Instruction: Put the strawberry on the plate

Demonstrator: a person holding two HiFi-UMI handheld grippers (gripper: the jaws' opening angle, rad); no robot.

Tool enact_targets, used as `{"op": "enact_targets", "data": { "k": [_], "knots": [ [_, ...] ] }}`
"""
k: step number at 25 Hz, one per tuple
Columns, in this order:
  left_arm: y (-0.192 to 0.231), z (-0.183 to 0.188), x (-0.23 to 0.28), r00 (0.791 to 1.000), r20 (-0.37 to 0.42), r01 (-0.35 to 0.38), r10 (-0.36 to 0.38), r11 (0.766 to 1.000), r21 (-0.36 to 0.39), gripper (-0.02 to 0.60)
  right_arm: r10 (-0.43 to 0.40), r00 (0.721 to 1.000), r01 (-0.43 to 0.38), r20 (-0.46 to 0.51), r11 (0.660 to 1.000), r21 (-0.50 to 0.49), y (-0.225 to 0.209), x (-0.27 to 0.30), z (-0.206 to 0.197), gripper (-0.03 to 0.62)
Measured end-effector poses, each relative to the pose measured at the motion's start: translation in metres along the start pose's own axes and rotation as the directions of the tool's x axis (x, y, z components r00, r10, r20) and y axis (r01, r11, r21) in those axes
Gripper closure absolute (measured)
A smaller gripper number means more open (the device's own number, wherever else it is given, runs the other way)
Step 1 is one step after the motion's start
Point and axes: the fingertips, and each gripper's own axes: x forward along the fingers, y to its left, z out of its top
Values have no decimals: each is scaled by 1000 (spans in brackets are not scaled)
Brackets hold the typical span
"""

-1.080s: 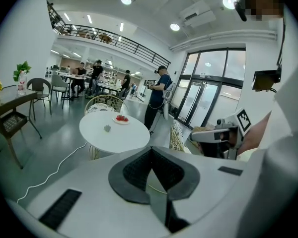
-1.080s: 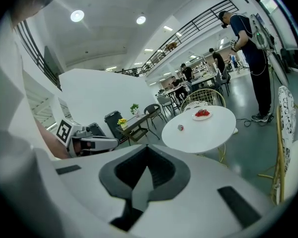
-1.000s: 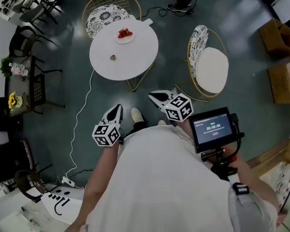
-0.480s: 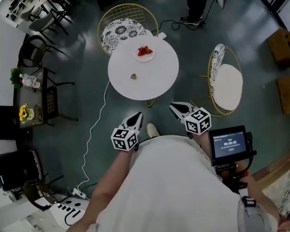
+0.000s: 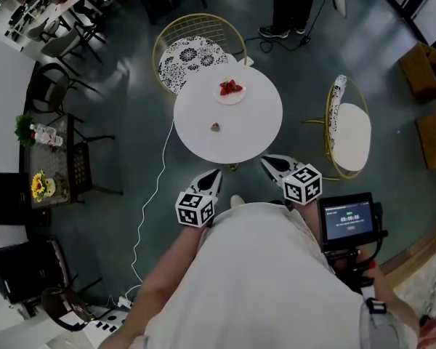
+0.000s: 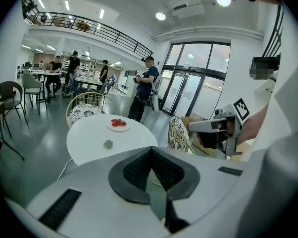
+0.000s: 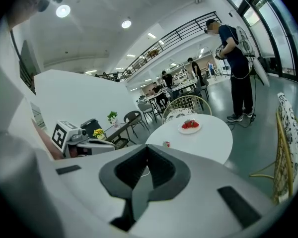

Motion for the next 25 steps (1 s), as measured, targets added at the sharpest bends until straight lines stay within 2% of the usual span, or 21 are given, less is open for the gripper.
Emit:
{"op": "enact_targets", "data": {
  "k": [6,17,22,25],
  "knots": [
    [11,10,-2,1000,15,-21,21,1000,-3,577,-16,1000,15,8,1000,10,1,4,9,589],
    [22,29,-15,999,33,-10,12,999,-45,577,-21,1000,21,-11,1000,16,14,11,24,589],
    [27,27,-12,999,-23,30,-31,998,-59,577,-8,1000,8,-15,1000,12,16,25,36,589],
    [42,31,13,998,-54,34,-37,998,-58,577,-2,1000,3,-21,1000,17,-5,44,42,589]
  ]
}}
